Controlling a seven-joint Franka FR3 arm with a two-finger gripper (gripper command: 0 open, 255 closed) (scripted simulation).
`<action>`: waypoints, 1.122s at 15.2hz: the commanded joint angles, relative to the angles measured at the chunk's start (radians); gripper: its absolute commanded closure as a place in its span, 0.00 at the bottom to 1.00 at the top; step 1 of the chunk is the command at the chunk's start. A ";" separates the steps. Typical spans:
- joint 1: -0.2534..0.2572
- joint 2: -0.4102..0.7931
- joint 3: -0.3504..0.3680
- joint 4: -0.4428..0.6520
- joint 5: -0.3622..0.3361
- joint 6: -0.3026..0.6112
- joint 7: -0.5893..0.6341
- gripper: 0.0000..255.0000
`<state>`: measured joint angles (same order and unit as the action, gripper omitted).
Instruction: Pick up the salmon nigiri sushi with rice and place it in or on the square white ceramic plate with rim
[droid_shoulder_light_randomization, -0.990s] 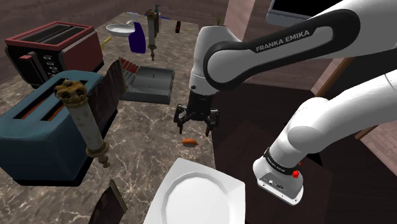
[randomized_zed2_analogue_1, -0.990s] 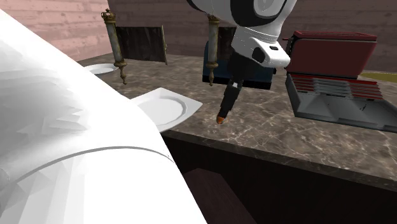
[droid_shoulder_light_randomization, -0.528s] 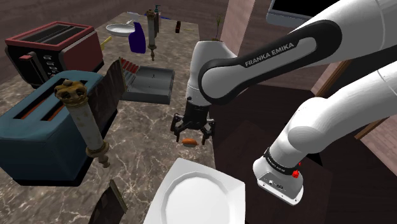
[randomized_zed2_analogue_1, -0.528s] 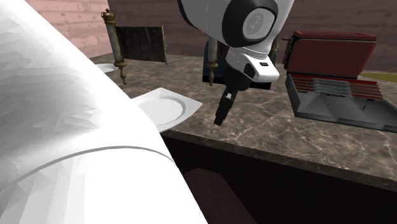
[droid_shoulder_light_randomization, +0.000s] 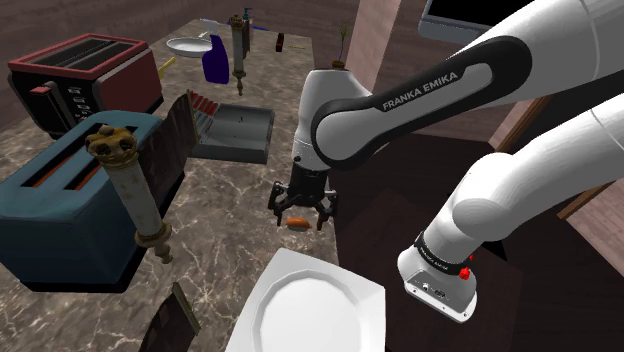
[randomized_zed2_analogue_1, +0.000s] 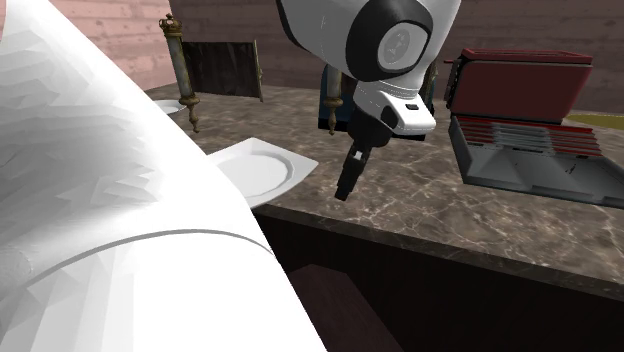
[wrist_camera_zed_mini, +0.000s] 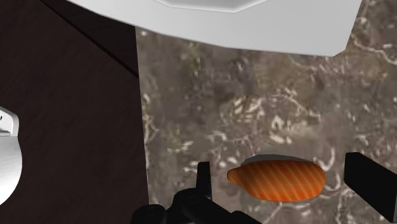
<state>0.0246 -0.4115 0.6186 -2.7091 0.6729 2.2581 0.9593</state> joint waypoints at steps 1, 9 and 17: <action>0.000 0.000 0.000 0.000 0.000 0.000 0.000 1.00; 0.000 0.000 0.000 0.000 0.000 0.000 0.000 1.00; 0.002 -0.084 -0.037 0.040 -0.027 -0.123 0.027 1.00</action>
<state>0.0259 -0.4816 0.5882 -2.6747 0.6499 2.1561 0.9825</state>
